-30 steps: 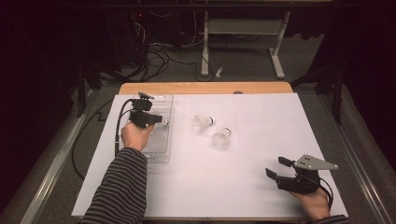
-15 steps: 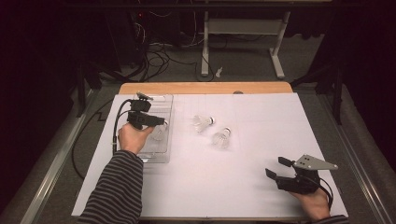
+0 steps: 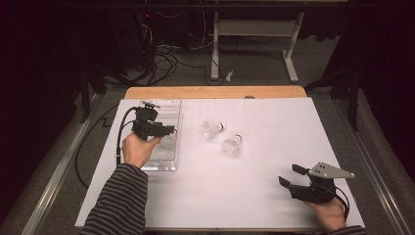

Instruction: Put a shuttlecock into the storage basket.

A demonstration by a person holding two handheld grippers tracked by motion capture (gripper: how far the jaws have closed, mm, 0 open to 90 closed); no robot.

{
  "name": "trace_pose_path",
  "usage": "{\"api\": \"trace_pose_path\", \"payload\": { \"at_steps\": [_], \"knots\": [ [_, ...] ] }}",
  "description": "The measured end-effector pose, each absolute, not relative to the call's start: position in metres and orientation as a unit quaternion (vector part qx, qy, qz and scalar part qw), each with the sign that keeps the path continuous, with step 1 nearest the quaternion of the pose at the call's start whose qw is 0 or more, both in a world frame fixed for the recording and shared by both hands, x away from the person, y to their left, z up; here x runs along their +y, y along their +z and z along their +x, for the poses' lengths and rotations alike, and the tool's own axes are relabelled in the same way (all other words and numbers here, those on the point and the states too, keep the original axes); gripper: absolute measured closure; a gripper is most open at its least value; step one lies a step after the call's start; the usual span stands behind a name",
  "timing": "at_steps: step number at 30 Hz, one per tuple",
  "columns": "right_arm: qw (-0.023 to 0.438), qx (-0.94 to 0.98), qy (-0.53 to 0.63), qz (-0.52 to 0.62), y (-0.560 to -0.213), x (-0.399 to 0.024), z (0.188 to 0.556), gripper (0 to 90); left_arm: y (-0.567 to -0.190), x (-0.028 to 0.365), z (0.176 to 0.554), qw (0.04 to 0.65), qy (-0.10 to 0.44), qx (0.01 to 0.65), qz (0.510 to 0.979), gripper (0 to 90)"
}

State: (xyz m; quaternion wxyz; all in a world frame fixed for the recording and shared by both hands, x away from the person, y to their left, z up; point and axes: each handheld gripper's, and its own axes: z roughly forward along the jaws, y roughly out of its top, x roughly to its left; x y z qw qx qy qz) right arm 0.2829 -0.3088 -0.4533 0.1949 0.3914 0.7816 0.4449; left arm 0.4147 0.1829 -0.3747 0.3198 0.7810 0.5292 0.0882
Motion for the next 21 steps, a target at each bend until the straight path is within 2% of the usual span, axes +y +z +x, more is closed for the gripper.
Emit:
{"api": "trace_pose_path", "payload": {
  "at_steps": [21],
  "knots": [
    [0.195,0.781,0.445,0.392,-0.453,-0.309,0.283,30.0,-0.371,0.187,0.387,0.338,0.110,0.518,0.778,37.9]
  ]
}}
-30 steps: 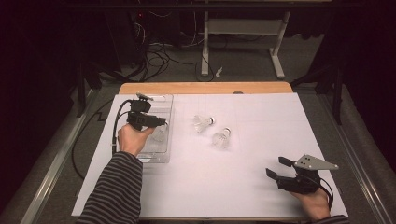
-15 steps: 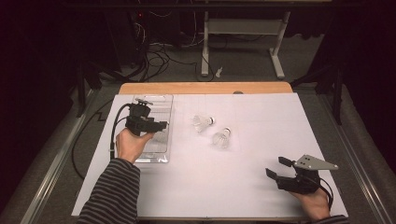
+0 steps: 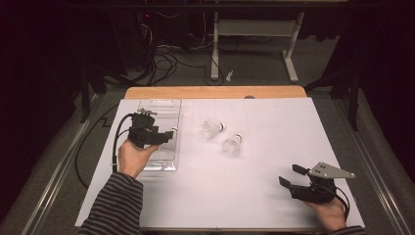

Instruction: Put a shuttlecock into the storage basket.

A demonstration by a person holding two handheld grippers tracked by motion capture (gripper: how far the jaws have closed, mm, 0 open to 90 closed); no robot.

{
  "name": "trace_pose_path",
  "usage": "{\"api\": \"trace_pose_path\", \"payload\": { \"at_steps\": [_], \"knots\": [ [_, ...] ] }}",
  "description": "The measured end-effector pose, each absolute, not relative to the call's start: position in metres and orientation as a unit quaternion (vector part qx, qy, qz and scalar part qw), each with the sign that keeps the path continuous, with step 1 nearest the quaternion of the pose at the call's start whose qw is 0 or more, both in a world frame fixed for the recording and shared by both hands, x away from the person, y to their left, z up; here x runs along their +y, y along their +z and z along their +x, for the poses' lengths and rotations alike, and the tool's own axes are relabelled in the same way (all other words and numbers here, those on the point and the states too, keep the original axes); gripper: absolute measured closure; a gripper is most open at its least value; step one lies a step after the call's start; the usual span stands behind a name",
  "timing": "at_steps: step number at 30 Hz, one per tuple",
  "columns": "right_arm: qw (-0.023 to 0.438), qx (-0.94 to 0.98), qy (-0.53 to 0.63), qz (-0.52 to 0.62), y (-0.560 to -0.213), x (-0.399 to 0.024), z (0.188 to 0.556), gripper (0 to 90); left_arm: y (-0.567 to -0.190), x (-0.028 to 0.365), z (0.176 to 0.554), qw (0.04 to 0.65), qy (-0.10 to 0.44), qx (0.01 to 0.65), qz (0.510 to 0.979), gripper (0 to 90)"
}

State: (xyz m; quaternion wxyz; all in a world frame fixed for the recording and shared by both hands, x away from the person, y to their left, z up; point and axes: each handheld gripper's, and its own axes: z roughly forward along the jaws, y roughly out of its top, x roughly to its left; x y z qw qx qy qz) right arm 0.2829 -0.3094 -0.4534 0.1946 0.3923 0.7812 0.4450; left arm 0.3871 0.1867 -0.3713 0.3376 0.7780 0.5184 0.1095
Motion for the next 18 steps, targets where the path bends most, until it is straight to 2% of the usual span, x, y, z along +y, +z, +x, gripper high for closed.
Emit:
{"api": "trace_pose_path", "payload": {
  "at_steps": [18],
  "knots": [
    [0.199,0.780,0.444,0.393,-0.453,-0.309,0.281,30.1,-0.369,0.190,0.363,0.367,0.127,0.498,0.775,38.6]
  ]
}}
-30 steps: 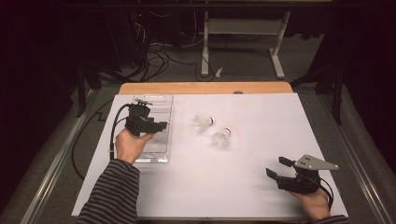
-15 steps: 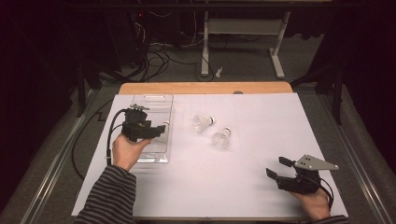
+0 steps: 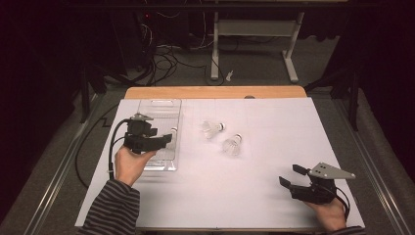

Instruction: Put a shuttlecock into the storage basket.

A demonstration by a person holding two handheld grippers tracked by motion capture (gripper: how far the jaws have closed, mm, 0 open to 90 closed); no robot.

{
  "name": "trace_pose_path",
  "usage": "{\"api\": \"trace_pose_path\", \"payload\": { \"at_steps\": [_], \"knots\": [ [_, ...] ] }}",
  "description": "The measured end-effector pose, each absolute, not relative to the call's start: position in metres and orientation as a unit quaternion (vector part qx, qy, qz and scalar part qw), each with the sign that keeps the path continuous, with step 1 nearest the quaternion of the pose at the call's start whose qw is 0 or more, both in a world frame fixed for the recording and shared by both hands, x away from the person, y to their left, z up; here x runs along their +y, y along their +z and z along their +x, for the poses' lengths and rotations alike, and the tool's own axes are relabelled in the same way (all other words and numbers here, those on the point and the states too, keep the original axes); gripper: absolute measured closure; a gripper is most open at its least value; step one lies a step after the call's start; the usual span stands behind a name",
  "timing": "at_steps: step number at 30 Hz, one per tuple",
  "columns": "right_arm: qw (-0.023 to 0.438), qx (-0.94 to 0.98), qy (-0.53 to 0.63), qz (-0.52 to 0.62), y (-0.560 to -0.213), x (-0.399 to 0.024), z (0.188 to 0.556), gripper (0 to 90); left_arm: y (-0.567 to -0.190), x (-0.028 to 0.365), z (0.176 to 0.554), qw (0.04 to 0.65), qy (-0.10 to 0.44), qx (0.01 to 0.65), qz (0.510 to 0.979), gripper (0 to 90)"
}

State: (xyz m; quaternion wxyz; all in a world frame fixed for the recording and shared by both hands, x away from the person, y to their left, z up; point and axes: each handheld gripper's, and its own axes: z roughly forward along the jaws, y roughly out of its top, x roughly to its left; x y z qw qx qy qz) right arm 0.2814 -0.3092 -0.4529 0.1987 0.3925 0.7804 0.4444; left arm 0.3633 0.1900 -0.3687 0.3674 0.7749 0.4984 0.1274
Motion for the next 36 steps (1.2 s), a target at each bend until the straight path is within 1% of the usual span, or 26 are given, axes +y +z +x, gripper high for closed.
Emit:
{"api": "trace_pose_path", "payload": {
  "at_steps": [22,36],
  "knots": [
    [0.197,0.780,0.445,0.394,-0.453,-0.309,0.282,30.0,-0.374,0.190,0.344,0.385,0.134,0.478,0.778,37.7],
    [0.196,0.778,0.446,0.397,-0.453,-0.310,0.282,30.0,-0.380,0.193,0.336,0.392,0.128,0.482,0.773,37.3]
  ]
}}
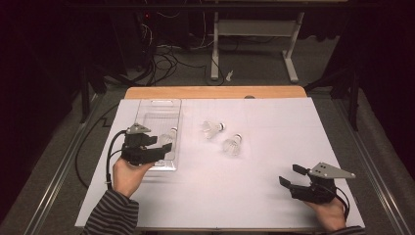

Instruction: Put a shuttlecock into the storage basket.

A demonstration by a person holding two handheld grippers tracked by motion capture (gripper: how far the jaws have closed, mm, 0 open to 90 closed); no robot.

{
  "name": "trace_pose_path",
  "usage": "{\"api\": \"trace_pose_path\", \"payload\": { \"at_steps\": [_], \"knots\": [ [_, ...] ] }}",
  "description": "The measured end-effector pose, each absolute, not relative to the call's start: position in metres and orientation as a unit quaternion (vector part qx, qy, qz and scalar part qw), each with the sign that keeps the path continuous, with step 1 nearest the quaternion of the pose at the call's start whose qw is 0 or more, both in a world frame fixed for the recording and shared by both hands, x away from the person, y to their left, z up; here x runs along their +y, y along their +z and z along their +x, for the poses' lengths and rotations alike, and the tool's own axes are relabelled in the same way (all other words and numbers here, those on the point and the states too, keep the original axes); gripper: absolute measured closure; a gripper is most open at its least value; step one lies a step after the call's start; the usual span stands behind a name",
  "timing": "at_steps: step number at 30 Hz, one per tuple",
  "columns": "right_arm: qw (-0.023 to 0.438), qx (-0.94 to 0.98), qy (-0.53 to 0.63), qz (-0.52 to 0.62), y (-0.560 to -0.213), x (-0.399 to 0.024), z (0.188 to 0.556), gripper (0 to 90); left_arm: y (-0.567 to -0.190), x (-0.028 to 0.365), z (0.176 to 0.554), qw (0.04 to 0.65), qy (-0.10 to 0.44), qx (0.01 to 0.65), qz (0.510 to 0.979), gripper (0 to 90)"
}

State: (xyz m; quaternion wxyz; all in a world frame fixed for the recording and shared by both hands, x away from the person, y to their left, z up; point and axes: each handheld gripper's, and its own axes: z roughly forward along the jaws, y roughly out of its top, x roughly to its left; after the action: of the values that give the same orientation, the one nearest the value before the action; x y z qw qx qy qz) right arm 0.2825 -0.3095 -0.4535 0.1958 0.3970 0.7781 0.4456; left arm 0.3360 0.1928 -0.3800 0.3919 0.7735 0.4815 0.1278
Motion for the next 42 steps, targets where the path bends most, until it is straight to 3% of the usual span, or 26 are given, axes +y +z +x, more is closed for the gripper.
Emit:
{"api": "trace_pose_path", "payload": {
  "at_steps": [42],
  "knots": [
    [0.200,0.777,0.443,0.401,-0.454,-0.310,0.280,30.0,-0.399,0.183,0.310,0.399,0.126,0.461,0.783,36.6]
  ]
}}
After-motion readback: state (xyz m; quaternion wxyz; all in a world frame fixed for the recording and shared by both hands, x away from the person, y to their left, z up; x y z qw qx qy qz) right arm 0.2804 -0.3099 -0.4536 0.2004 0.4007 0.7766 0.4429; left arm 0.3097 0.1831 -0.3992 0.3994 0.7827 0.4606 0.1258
